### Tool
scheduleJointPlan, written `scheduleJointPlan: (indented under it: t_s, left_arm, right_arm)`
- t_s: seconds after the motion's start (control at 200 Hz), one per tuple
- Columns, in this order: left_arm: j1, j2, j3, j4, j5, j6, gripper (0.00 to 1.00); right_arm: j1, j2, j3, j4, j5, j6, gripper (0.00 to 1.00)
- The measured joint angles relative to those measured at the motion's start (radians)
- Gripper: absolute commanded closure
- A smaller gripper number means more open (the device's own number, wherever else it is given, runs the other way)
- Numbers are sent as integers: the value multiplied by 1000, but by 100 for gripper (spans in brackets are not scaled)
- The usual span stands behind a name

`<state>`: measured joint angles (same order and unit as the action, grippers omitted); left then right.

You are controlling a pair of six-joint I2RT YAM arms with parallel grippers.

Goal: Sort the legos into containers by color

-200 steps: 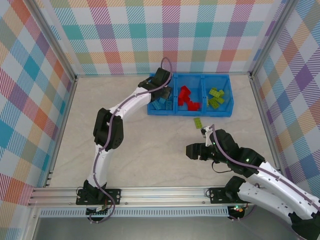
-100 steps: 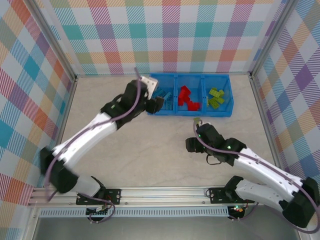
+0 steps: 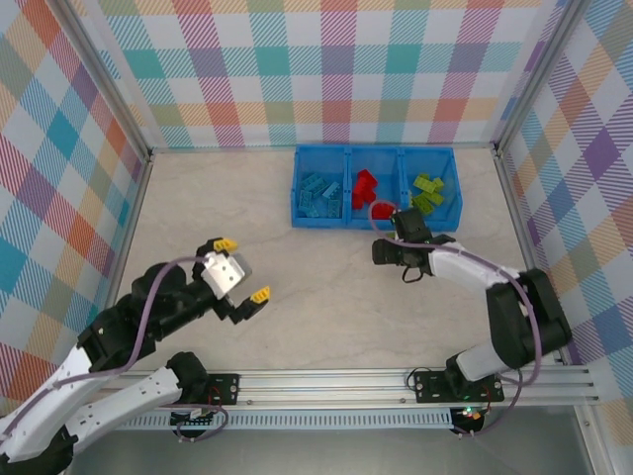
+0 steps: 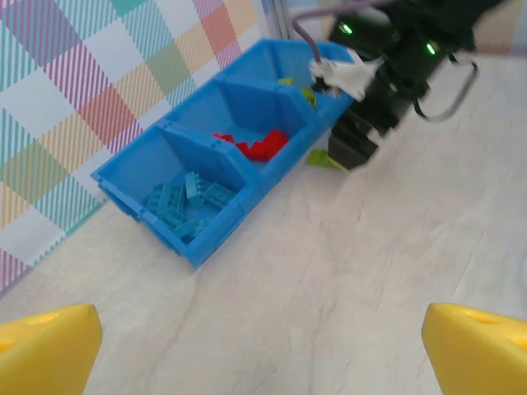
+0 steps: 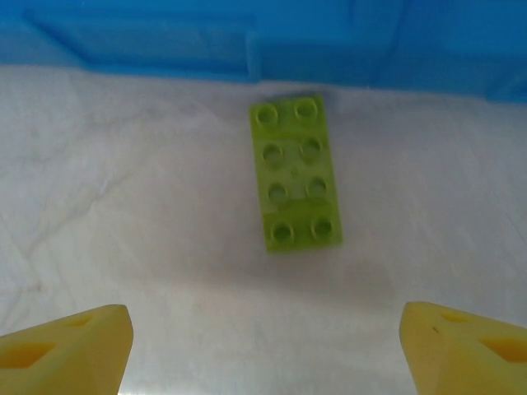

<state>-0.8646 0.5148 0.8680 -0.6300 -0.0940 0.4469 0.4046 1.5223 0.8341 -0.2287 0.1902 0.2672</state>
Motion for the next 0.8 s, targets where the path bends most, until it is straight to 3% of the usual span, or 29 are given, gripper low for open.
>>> scheduleJointPlan:
  t_s: [0.325, 0.535, 0.68, 0.8]
  left_arm:
    - [-2, -31, -148, 0, 114, 157, 0]
    - [-2, 14, -148, 0, 131, 179, 0]
    - [-2, 5, -148, 1, 137, 183, 0]
    - [-2, -8, -153, 1, 139, 198, 0]
  right_arm:
    - [-39, 200, 109, 78, -27, -21, 41]
    - [-40, 218, 109, 76, -27, -13, 41]
    - [-40, 229, 109, 63, -31, 6, 56]
    - [-42, 237, 111, 51, -24, 24, 62]
